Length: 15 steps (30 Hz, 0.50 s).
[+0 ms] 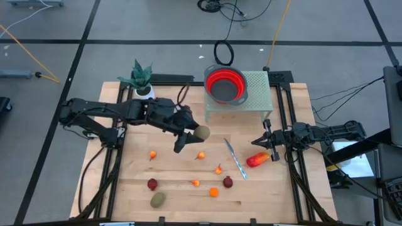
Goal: Pick & Place Fruit
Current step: Put the brown kiwi fruit into the red basket on the shelf
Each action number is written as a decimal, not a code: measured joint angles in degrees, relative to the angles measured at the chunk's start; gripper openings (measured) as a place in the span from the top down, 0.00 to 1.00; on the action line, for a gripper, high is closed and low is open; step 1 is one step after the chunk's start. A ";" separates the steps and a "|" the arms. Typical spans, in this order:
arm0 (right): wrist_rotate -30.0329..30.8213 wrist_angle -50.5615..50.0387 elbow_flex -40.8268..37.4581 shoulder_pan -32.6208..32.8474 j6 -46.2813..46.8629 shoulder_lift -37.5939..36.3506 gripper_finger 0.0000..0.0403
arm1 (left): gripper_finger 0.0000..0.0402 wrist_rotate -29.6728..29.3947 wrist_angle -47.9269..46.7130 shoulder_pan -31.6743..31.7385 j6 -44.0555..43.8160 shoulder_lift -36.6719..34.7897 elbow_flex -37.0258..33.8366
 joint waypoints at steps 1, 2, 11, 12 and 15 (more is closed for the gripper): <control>0.00 0.02 0.00 0.02 0.00 0.00 1.00 | 0.48 1.13 1.92 -0.01 0.01 0.00 0.00; 0.00 0.02 0.00 0.00 -0.02 0.00 1.00 | 0.49 2.47 3.73 -0.01 -0.02 0.00 0.00; -0.02 0.00 0.00 0.00 -0.04 0.00 1.00 | 0.48 11.60 18.25 -0.12 0.23 0.00 0.00; -0.02 0.00 0.00 0.00 -0.20 -0.02 1.00 | 0.48 12.56 19.89 -0.22 0.37 0.00 0.00; -0.04 0.00 0.00 0.00 -0.47 0.00 1.00 | 0.48 15.00 24.72 -0.44 1.20 0.00 0.00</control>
